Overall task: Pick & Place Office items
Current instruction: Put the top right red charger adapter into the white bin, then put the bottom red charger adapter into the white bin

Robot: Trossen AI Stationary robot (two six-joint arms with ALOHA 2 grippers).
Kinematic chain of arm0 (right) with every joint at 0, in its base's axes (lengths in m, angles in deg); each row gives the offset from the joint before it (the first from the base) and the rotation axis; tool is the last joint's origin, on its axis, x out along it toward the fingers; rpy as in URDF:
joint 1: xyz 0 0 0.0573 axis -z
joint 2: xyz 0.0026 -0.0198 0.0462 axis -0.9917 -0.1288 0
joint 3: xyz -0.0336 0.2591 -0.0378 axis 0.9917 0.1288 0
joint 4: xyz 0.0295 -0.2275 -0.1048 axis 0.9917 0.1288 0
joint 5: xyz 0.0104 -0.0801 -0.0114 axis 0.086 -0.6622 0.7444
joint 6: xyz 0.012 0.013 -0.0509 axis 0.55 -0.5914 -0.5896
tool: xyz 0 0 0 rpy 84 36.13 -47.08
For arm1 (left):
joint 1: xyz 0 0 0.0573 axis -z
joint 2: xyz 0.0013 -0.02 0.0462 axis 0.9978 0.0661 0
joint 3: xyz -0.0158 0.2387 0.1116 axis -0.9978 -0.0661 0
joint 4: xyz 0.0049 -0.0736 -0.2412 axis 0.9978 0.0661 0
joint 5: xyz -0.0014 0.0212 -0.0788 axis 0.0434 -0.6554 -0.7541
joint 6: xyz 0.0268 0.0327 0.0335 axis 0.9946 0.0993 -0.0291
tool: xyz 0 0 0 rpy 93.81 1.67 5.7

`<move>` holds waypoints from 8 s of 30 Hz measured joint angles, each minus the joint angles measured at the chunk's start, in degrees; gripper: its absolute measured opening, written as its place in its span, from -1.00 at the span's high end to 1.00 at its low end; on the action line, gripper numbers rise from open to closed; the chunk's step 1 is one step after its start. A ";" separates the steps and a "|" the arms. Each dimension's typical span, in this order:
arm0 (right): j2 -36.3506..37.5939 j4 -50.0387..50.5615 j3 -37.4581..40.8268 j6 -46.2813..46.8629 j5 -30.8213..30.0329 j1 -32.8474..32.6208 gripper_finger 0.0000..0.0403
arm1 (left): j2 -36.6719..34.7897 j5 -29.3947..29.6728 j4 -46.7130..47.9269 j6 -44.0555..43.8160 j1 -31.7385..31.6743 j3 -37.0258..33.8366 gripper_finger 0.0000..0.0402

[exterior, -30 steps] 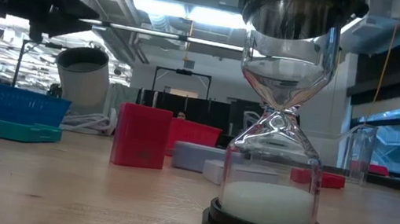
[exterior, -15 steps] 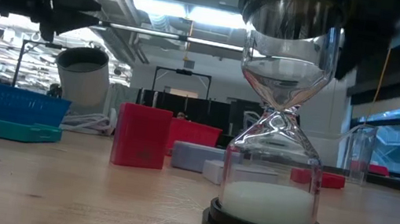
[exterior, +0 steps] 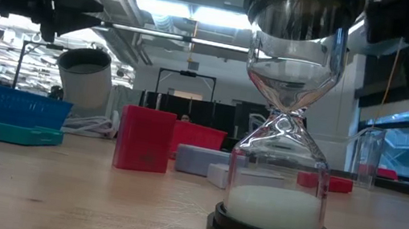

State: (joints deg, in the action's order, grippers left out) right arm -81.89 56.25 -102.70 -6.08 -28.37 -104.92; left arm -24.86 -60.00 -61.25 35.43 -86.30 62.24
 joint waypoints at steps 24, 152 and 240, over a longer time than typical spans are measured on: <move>-13.26 -11.71 3.50 -1.50 -7.19 -17.59 -0.73 | 0.00 -0.46 3.24 -5.03 0.02 0.00 -0.06; -7.68 -14.37 -2.48 -24.49 -19.33 47.48 -0.43 | 0.00 -0.57 4.89 -7.41 -0.01 0.00 -0.06; -18.25 -28.98 -4.22 37.79 -5.96 -14.63 -0.60 | 0.02 -4.83 5.05 -14.57 -0.01 0.00 -0.06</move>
State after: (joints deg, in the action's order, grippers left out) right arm -100.14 27.26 -106.92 31.72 -34.33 -119.55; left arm -24.84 -64.83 -56.19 20.86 -86.31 62.24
